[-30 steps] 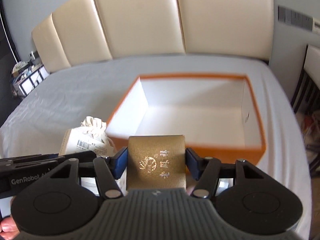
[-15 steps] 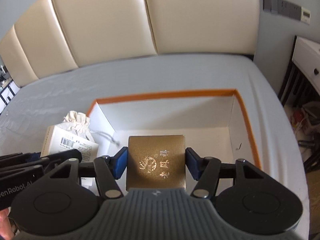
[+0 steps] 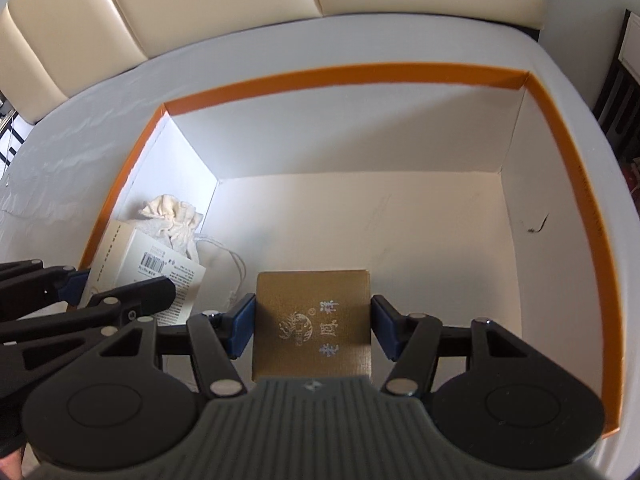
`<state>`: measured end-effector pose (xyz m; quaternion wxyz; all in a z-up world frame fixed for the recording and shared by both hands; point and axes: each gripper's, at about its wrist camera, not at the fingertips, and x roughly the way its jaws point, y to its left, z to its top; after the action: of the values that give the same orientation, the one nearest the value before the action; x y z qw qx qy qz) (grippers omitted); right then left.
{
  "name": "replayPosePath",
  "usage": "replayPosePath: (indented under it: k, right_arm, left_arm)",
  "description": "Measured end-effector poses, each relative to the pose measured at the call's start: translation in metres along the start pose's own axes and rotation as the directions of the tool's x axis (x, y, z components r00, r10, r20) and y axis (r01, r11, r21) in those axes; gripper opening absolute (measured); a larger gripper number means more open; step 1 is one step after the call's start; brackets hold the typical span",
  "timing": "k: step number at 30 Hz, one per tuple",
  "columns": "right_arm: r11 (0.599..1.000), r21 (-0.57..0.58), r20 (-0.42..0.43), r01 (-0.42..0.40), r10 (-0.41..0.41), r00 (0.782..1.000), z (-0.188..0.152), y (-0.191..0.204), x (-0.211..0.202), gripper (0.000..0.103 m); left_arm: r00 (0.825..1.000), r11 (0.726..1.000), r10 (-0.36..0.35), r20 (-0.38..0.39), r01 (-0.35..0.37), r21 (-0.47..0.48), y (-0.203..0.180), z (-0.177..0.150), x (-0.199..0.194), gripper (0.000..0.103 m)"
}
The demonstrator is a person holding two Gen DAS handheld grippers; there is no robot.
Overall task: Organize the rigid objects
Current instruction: 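Lower both boxes into the orange box and open both tools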
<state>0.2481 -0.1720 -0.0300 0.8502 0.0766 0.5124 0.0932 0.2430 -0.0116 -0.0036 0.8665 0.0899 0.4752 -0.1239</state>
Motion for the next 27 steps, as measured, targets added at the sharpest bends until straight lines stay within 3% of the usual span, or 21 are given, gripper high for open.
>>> replayPosePath:
  k: [13,18,27]
  right_arm:
    - [0.998,0.035,-0.086,-0.042,0.045,0.995,-0.006,-0.001,0.018,0.061]
    - [0.999,0.026,-0.088,-0.041,0.043,0.995,-0.006,0.006,0.015,0.060]
    - [0.999,0.010,-0.072,-0.033,0.033,0.997,-0.006,0.008,0.009,0.062]
  left_arm:
    - [0.996,0.996,0.086,-0.039,-0.085,0.033,-0.002,0.002,0.005,0.035]
    - [0.996,0.996,0.085,-0.011,-0.085,0.003,0.003,0.004,-0.003,0.045]
    - [0.997,0.997,0.069,0.026,-0.068,-0.043,0.008,0.004,-0.015,0.047]
